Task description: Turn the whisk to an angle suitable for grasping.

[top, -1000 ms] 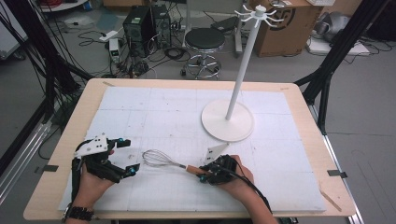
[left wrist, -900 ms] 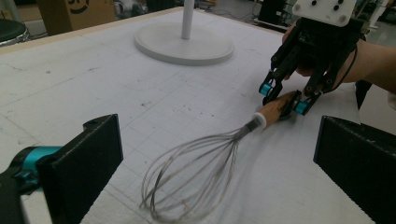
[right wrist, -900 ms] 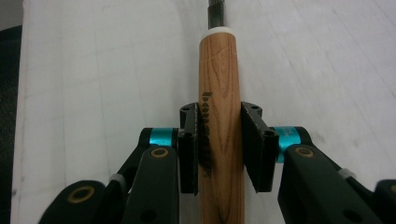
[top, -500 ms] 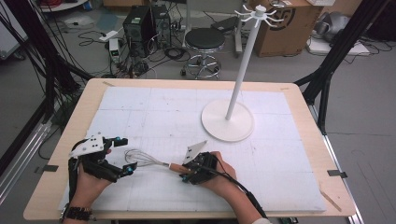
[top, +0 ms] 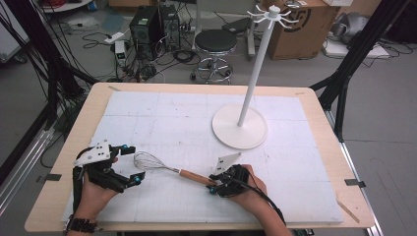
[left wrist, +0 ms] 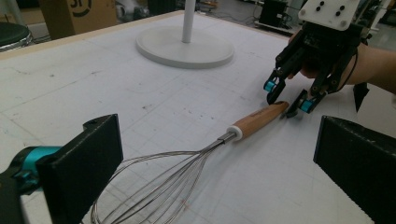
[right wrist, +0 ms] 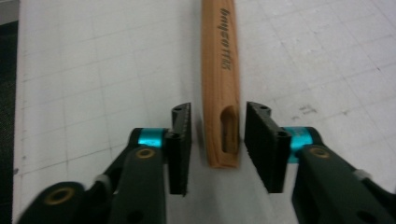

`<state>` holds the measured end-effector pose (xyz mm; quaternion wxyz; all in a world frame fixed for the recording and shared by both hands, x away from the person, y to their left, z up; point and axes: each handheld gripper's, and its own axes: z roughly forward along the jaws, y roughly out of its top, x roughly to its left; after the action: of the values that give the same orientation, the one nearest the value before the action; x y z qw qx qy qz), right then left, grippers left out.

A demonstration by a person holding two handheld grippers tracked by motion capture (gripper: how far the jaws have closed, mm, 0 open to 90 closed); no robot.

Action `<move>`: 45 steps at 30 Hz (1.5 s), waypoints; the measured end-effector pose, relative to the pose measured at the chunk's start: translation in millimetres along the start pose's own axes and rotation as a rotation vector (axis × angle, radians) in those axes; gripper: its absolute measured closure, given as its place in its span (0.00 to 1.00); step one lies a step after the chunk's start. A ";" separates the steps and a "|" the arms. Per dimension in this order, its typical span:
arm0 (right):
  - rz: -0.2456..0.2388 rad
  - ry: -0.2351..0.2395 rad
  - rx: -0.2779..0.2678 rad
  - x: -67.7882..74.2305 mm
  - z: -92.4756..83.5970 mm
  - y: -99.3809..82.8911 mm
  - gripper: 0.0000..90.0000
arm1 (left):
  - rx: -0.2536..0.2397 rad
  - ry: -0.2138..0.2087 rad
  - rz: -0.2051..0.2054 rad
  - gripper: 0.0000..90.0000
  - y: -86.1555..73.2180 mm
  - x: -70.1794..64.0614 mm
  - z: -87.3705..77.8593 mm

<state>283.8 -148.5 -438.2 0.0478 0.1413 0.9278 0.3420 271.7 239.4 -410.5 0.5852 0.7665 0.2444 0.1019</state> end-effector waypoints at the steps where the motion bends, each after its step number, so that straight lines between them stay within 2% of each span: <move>1: -0.010 0.010 0.000 0.2 0.5 0.6 0.74 | 0.000 -0.001 0.000 0.02 0.1 -0.1 0.2; 2: -0.015 0.016 0.002 0.6 1.4 2.2 0.78 | -0.001 -0.002 0.000 0.02 0.3 -0.1 0.3; 4: -0.025 0.012 0.013 1.2 2.3 4.9 0.79 | -0.006 -0.003 0.001 0.02 1.2 -0.4 0.1; 10: -0.074 -0.007 0.030 7.2 9.4 16.0 0.79 | -0.003 -0.004 0.005 0.02 1.9 -0.2 0.4; 14: -0.147 -0.007 0.047 15.5 19.8 31.5 0.80 | -0.004 -0.003 0.004 0.02 1.8 0.3 -0.2; 15: -0.147 -0.007 0.047 15.5 19.8 31.5 0.80 | -0.006 -0.001 0.005 0.02 1.8 0.5 -0.5; 16: -0.183 -0.020 0.058 18.4 23.2 36.9 0.80 | -0.011 -0.002 0.004 0.02 2.4 0.4 -1.3; 18: -0.193 -0.024 0.059 18.4 24.7 39.0 0.80 | -0.013 0.000 0.006 0.02 2.4 0.3 -1.5; 19: -0.192 -0.027 0.069 18.9 25.4 40.6 0.79 | -0.011 -0.001 0.005 0.02 2.4 0.2 -1.8; 20: -0.214 -0.054 0.073 17.3 26.1 42.6 0.72 | -0.010 -0.001 0.005 0.02 2.2 0.4 -2.0; 24: -0.169 -0.064 0.056 15.7 26.0 39.5 0.67 | -0.014 0.000 0.004 0.02 2.2 0.9 -3.8; 27: -0.186 -0.077 0.062 15.0 24.8 39.5 0.66 | -0.009 0.002 0.005 0.02 1.6 1.1 -4.1; 29: -0.167 -0.092 0.055 12.2 22.6 35.7 0.66 | -0.015 0.003 0.003 0.02 1.6 0.8 -5.0; 35: -0.125 -0.175 0.061 0.5 15.5 29.0 0.67 | -0.016 0.007 0.004 0.02 1.7 0.9 -6.1; 37: -0.111 -0.176 0.060 -1.0 15.4 28.6 0.67 | -0.020 0.005 0.003 0.02 2.0 0.5 -5.9; 40: -0.094 -0.204 0.052 -7.8 17.7 27.8 0.65 | -0.015 0.004 0.003 0.02 1.9 0.2 -5.2; 45: -0.052 -0.206 0.028 -16.1 19.7 26.7 0.64 | -0.013 0.004 0.001 0.02 1.3 0.4 -4.9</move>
<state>309.0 -121.7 -436.0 0.1497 0.1520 0.9261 0.3113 270.3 243.5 -407.8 0.5895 0.7626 0.2444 0.1057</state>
